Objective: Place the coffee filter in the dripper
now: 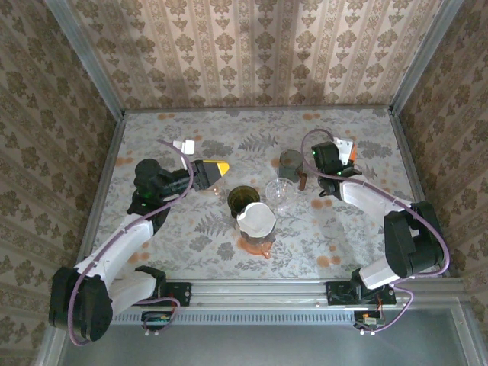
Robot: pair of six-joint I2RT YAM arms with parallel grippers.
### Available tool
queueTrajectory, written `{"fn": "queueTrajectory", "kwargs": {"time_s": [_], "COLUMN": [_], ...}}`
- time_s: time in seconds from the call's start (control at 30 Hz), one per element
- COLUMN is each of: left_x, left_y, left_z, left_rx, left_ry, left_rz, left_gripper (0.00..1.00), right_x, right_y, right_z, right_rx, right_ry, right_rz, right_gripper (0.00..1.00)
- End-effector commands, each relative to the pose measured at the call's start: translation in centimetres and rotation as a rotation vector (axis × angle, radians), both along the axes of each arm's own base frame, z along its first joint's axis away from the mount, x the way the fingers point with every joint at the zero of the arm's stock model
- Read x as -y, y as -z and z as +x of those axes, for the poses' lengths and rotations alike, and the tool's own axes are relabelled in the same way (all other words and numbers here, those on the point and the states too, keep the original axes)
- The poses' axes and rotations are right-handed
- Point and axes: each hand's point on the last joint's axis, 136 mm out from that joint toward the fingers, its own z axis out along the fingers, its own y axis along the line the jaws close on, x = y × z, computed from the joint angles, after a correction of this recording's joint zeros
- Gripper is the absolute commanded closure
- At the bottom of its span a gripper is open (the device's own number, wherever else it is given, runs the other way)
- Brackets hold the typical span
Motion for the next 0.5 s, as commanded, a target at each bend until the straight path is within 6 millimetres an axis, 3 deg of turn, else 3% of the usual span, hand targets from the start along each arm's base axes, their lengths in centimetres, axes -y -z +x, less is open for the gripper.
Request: {"fn": "queueTrajectory", "kwargs": {"time_s": [0.0, 0.07, 0.23, 0.37, 0.47], "left_x": [-0.25, -0.26, -0.34, -0.41, -0.41], "left_y": [-0.06, -0.06, 0.1, 0.2, 0.19], "left_z": [-0.31, -0.38, -0.58, -0.63, -0.65], "left_rx": [0.039, 0.038, 0.038, 0.038, 0.041], "left_ry": [-0.006, -0.004, -0.005, -0.01, -0.009], "left_rz": [0.006, 0.009, 0.016, 0.02, 0.02], "left_gripper": [0.31, 0.31, 0.31, 0.31, 0.31], "right_x": [0.13, 0.05, -0.17, -0.03, 0.11], "right_y": [0.19, 0.23, 0.54, 0.7, 0.86], "right_z": [-0.17, -0.23, -0.32, -0.41, -0.52], "right_rx": [-0.012, -0.009, -0.019, -0.035, -0.052], "right_ry": [0.036, 0.037, 0.04, 0.055, 0.071], "right_rz": [0.044, 0.055, 0.08, 0.075, 0.07], "right_gripper": [0.57, 0.5, 0.5, 0.82, 0.88]}}
